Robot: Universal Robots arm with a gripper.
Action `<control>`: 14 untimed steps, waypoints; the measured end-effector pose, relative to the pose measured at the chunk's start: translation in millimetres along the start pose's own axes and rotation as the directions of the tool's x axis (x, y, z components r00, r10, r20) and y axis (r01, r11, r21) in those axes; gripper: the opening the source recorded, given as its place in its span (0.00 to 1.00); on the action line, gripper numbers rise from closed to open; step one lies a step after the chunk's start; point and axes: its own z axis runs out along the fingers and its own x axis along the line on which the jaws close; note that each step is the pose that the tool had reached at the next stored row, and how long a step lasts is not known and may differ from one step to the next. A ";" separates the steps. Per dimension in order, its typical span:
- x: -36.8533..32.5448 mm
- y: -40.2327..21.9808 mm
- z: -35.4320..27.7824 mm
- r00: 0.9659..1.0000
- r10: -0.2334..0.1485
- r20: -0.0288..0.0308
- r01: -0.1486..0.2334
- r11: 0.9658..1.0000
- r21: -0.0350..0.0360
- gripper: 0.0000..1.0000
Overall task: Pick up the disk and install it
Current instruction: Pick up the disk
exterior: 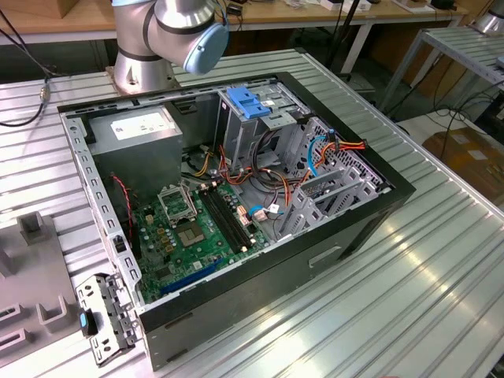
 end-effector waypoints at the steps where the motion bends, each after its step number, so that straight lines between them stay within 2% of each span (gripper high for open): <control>1: 0.0 0.0 0.2 1.000 0.000 0.000 0.000 1.000 0.000 0.54; 9: 0.0 0.1 9.3 1.000 0.000 0.000 0.000 1.000 0.000 0.54; 14: -1.8 0.2 12.1 1.000 0.000 0.000 0.000 1.000 0.000 0.54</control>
